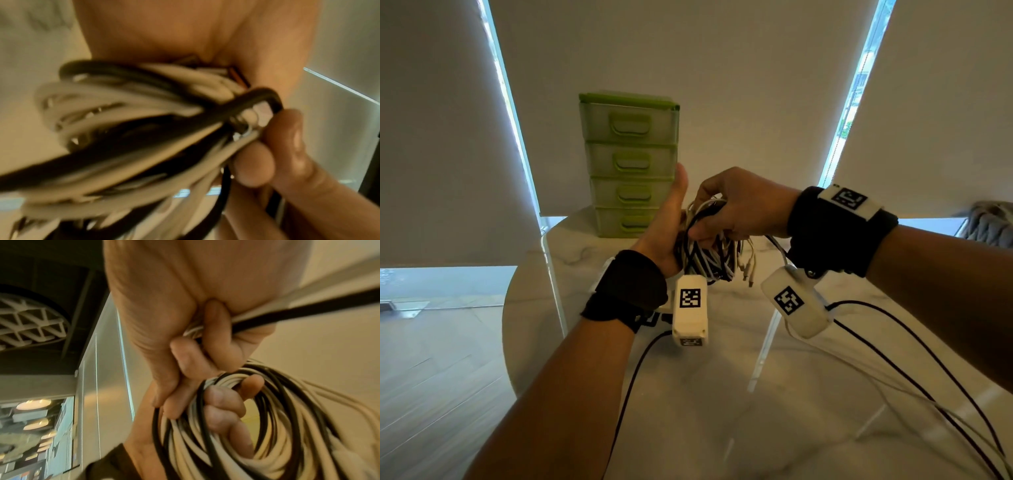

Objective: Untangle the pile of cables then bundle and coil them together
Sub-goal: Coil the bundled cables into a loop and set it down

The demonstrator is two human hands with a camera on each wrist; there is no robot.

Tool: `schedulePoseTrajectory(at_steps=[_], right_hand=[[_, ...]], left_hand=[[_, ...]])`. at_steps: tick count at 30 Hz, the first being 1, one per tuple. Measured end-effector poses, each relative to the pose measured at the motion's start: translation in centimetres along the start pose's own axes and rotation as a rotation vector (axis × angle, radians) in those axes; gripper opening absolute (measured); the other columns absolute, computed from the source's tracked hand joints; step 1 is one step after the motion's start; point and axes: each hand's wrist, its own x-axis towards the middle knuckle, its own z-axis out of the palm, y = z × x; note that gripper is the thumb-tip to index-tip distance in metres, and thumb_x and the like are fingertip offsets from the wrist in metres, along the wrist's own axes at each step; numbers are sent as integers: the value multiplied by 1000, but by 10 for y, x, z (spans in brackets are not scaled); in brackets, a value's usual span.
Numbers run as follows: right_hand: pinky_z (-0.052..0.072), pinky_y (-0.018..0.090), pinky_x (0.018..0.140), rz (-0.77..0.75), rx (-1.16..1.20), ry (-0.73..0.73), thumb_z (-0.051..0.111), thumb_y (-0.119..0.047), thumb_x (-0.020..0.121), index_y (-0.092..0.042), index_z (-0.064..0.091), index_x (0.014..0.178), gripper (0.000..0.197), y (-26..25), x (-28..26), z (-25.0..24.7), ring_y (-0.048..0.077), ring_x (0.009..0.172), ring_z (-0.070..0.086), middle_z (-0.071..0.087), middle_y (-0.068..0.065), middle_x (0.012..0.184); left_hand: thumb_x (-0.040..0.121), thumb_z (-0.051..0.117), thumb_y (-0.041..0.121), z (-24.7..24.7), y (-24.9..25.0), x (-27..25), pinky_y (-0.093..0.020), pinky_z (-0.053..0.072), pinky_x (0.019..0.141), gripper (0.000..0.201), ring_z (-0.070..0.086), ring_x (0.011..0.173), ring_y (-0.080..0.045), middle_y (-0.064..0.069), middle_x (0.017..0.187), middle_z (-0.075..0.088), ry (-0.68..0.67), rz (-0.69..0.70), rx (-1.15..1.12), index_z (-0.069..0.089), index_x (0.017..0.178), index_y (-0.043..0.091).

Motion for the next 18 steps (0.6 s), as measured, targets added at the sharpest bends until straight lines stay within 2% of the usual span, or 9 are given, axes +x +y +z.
schedulePoseTrajectory(at_steps=[2,3,6,8,10,12,14,16,18], right_hand=[[46,18,46,43,77,-30,76,-16,81,-10,66,88,13,-1,3,-2,9,53,61,71,1,65],[46,19,47,59,106,-38,75,-14,81,-9,67,86,11,-1,5,-4,10,51,60,71,3,65],[43,19,45,96,143,-32,70,-9,84,-5,68,86,5,-4,9,-10,11,45,55,69,5,68],[41,20,47,116,174,-38,66,-6,85,-7,68,82,4,-6,11,-13,11,46,53,67,5,65],[36,20,45,132,200,-50,66,-5,84,-8,67,79,7,-6,12,-15,12,47,50,63,6,61],[31,19,42,134,208,-55,68,-7,84,-8,68,78,6,-6,13,-16,12,47,46,58,7,61],[31,18,39,128,212,-39,70,-8,83,-8,67,83,3,-5,12,-19,10,43,44,58,7,64],[36,17,38,114,218,-32,73,-9,80,-8,64,94,16,-1,12,-24,10,41,48,61,6,67],[40,19,40,89,173,-43,76,-14,78,-10,63,98,24,0,12,-29,10,43,53,63,7,69]], left_hand=[[70,32,88,-2,-1,0,-51,45,101,105,55,117,-43,-30,124,56,-53,-10,-27,62,120,1],[66,41,88,-2,-2,-1,-52,43,103,104,53,119,-44,-31,127,54,-87,-3,-42,60,122,2],[47,83,66,-3,-6,-1,-48,52,89,78,63,97,-30,-16,98,66,-188,63,-48,73,102,11],[45,93,46,-6,-7,-4,-40,57,75,56,69,80,-20,-6,81,69,-285,135,-79,77,89,16],[42,95,35,-7,-8,-5,-41,55,78,54,70,79,-19,-4,81,70,-307,149,-65,76,88,15],[40,96,30,-7,-7,-2,-48,50,91,63,67,89,-26,-10,92,70,-217,175,35,71,95,10],[51,92,21,-3,-6,-2,-51,45,101,59,64,100,-32,-16,102,68,-116,190,111,69,103,7],[67,79,10,4,-4,-4,-50,46,101,38,65,98,-31,-16,100,68,-79,201,133,68,103,5],[74,68,5,10,-4,-6,-48,51,94,28,67,89,-28,-14,92,69,-83,175,112,67,102,3]])
